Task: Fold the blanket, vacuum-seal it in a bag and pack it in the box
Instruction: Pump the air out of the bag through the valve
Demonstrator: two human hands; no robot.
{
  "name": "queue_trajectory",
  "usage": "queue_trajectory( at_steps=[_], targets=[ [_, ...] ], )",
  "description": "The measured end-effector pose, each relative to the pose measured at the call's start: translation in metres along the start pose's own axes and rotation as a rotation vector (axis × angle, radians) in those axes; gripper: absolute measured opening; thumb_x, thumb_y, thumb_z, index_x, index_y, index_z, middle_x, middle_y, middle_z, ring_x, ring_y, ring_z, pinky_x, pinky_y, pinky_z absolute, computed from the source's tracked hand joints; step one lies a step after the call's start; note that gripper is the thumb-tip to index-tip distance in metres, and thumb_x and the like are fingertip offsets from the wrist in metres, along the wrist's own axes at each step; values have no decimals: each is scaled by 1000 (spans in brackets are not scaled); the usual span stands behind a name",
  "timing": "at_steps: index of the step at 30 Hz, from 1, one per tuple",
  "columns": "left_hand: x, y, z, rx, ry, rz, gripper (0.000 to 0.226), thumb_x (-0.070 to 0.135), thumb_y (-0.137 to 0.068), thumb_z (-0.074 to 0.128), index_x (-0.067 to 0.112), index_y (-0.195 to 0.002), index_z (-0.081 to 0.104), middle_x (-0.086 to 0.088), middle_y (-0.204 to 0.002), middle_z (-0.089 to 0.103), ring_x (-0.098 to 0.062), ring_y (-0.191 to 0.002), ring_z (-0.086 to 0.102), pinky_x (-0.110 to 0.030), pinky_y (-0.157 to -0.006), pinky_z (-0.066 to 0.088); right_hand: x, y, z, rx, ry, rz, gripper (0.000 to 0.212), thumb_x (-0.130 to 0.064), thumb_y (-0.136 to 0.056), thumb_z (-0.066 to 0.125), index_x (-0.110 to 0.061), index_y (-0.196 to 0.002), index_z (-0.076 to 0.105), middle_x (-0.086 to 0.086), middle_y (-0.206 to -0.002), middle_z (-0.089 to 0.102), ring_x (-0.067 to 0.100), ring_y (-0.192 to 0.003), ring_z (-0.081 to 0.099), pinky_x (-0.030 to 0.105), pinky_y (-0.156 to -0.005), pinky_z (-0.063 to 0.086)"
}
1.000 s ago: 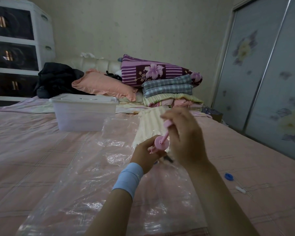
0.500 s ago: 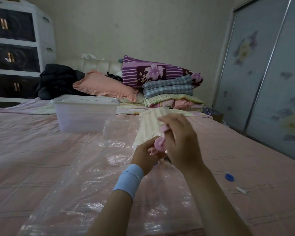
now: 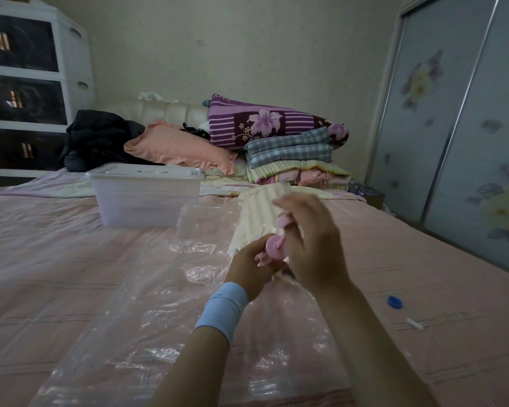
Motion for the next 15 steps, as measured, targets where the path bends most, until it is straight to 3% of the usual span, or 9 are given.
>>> queue_trajectory(
  at_steps=[4, 6, 8, 10, 13, 15],
  targets=[
    [2, 0, 4, -37, -78, 24, 48, 15, -77, 76, 36, -118, 64, 19, -106, 68, 17, -89, 57, 0, -69, 42, -18, -9, -36, 264, 37, -100, 27, -2, -97, 48, 1, -115, 69, 14, -115, 64, 26, -112, 61, 32, -97, 51],
    [3, 1, 4, -21, -71, 33, 48, 13, -74, 75, 41, -112, 65, 18, -103, 69, 10, -91, 61, -10, -78, 48, 0, 4, -16, 193, 67, -41, 31, -5, -97, 45, -2, -117, 69, 13, -117, 63, 25, -112, 60, 36, -95, 52],
    [2, 2, 4, -3, -73, 22, 44, 10, -74, 71, 47, -99, 66, 11, -96, 72, -6, -93, 65, -26, -84, 54, 26, 28, 22, -31, 63, 94, 38, -15, -95, 40, -8, -121, 68, 8, -122, 61, 23, -114, 58, 42, -93, 53],
    [1, 3, 6, -8, -82, 9, 41, 9, -76, 68, 46, -93, 65, 9, -93, 72, -10, -92, 66, -27, -83, 54, 43, 46, 45, -190, 66, 188, 45, -22, -94, 37, -13, -124, 68, 4, -127, 60, 22, -118, 56, 46, -95, 52],
    [2, 2, 5, -5, -84, 19, 39, 12, -77, 71, 40, -105, 66, 12, -96, 71, -4, -90, 65, -16, -78, 52, 32, 28, 30, -153, 53, 133, 45, -21, -94, 36, -12, -125, 68, 5, -130, 61, 21, -122, 55, 44, -99, 52],
    [3, 1, 3, -8, -67, 21, 46, 14, -76, 76, 37, -115, 66, 15, -102, 70, 2, -92, 63, -10, -74, 49, 5, 3, 0, -1, 38, 11, 38, -11, -97, 41, -9, -125, 67, 9, -127, 62, 22, -120, 57, 39, -98, 53]
  ],
)
Point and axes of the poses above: each hand's wrist, its own y-axis away from the middle knuckle, its own z-axis out of the palm, x = y × z, the point moved 10 cm from there along -y, towards the middle knuckle
